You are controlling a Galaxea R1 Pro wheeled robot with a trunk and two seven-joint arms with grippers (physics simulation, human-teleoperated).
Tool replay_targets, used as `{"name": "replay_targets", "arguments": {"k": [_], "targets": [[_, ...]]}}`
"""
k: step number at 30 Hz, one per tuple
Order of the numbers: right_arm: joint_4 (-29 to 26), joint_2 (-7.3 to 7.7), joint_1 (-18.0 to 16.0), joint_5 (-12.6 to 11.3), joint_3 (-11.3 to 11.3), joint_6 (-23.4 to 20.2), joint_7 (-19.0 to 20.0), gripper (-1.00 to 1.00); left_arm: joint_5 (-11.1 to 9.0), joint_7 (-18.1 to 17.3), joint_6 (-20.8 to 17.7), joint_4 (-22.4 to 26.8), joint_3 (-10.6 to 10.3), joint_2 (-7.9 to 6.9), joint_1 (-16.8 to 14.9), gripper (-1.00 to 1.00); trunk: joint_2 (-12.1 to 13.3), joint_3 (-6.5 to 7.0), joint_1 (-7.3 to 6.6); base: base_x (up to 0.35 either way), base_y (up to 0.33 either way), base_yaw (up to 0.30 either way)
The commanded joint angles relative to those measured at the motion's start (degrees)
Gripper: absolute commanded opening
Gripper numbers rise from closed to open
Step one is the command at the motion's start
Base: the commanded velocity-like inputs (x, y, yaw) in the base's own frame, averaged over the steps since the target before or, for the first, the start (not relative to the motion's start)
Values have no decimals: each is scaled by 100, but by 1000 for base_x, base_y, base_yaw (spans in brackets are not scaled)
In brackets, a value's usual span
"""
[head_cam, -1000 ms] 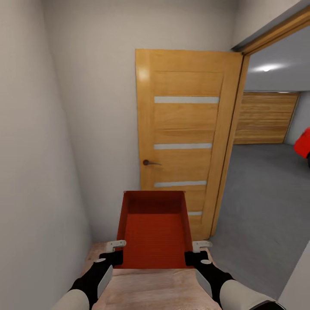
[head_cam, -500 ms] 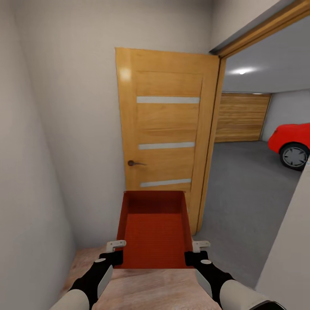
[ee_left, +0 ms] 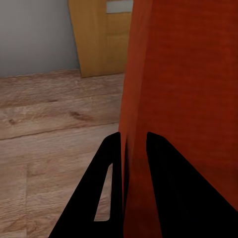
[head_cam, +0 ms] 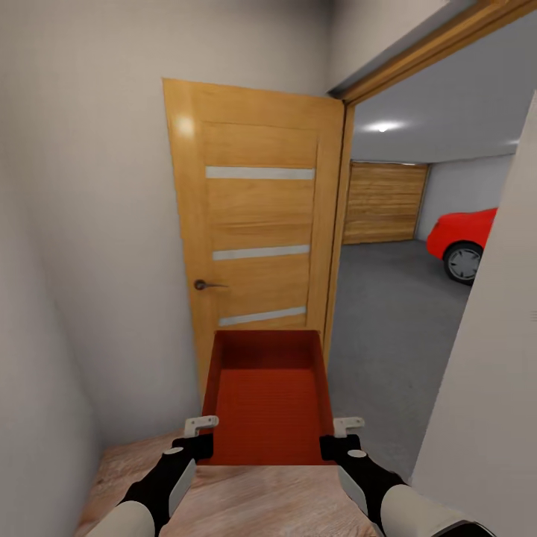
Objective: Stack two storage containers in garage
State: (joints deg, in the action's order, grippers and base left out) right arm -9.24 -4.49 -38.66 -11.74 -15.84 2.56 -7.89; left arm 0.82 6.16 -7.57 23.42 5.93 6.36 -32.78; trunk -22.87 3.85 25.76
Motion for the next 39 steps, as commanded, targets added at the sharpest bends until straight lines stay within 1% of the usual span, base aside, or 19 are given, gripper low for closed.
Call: {"name": "replay_targets", "arguments": {"k": [1, 22, 39], "targets": [[19, 3, -2, -91, 92, 25, -29, -100, 108, 127, -43, 101, 207, -109, 0, -100, -5, -3, 2, 0, 0, -157], [9, 9, -2, -94, 98, 56, -27, -100, 112, 126, -43, 101, 207, -110, 0, -100, -5, -3, 2, 0, 0, -15], [10, 5, -2, -91, 98, 34, -29, -100, 109, 126, -43, 101, 207, -113, 0, -100, -5, -3, 2, 0, 0, -261]]}}
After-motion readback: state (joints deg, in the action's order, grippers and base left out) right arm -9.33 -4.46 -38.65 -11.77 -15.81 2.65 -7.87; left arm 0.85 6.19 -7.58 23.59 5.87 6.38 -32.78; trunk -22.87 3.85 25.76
